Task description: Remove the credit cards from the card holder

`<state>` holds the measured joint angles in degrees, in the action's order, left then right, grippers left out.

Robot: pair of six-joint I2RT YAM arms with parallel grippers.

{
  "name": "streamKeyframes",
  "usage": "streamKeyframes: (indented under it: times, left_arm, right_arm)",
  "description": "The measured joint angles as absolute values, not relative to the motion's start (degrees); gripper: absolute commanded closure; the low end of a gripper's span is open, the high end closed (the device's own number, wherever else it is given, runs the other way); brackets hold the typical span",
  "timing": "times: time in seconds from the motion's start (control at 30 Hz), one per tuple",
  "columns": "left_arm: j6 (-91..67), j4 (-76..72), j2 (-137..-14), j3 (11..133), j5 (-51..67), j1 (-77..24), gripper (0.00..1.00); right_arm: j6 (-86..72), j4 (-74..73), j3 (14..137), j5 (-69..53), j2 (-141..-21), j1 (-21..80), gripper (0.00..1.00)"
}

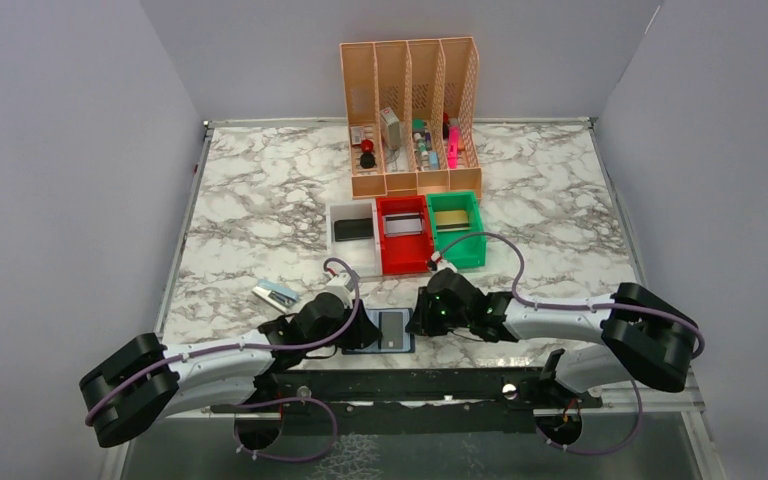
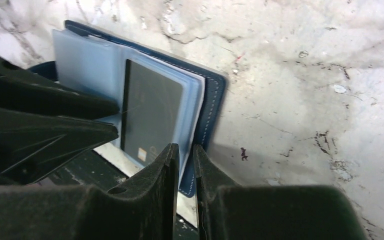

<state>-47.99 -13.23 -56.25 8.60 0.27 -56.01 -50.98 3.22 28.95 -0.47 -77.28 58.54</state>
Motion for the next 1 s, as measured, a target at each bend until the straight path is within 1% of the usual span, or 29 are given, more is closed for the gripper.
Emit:
streamKeyframes:
  times: [0.3, 0.73, 0.83, 0.93, 1.0]
  left_arm:
    - [-48.0, -16.5, -59.6, 9.1, 0.7, -56.0, 0.68]
    - [-47.8, -18.9, -62.1, 9.5, 0.8, -56.0, 0.73]
    - [-48.2, -21.3, -63.4, 9.0, 0.8, -56.0, 0.76]
    - [-48.9, -23.6, -64.5, 8.3, 0.6, -55.9, 0.83]
    - [-48.9, -24.4, -65.0, 8.3, 0.5, -55.9, 0.89]
  right_arm:
    - [-51.5, 4.7, 28.9, -0.8, -80.0, 58.5, 0.80]
    - [-51.6, 4.8, 28.9, -0.8, -80.0, 58.5, 0.80]
    - [-51.8, 4.8, 28.9, -0.8, -80.0, 58.5, 0.80]
    - [-52.0, 4.8, 28.8, -0.8, -80.0, 58.5, 0.80]
    - [-52.0, 4.7, 28.8, -0.8, -79.9, 58.5, 0.80]
